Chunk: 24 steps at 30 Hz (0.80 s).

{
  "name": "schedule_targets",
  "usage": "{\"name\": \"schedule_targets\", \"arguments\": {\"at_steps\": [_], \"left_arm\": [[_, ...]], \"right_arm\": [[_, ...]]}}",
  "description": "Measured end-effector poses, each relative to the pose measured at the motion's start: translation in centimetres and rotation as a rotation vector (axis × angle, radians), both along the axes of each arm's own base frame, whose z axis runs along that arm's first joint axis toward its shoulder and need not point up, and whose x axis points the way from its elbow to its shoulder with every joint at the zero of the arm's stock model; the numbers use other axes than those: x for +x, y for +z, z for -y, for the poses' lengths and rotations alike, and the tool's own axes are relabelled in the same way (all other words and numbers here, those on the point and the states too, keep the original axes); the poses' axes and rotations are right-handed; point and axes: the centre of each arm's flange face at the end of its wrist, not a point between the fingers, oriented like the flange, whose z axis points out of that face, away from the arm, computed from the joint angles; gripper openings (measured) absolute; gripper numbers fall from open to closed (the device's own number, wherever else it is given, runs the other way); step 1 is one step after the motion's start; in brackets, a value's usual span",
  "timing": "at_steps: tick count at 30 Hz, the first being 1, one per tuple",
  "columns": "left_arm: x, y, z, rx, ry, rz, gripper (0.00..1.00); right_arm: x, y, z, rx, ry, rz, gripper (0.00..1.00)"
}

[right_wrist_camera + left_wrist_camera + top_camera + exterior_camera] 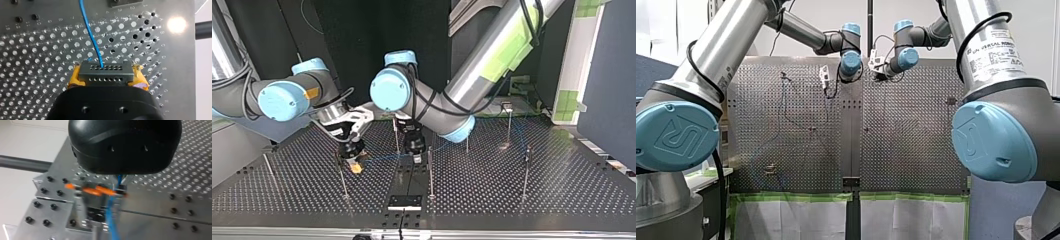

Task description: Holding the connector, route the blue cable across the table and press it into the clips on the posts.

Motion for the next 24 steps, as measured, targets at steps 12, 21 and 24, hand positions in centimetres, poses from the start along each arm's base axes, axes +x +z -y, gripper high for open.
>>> {"name": "schedule_targets", "arguments": {"at_steps": [12, 21, 24], "left_arm": [[-3.1, -0.3, -0.8, -0.012, -0.008, 0.001, 0.00], [-5.2, 0.1, -0.8, -0.039, -0.066, 0.049, 0.00], [-5.6, -1.0, -0.5, -0.035, -0.100, 0.050, 0.00]], "right_arm": [[-0.8, -0.8, -2.0, 0.035, 0.003, -0.024, 0.00], [-2.1, -1.9, -4.1, 0.065, 0.000, -0.043, 0.00], [-2.3, -3.1, -4.6, 0.086, -0.001, -0.056, 0.00]]}}
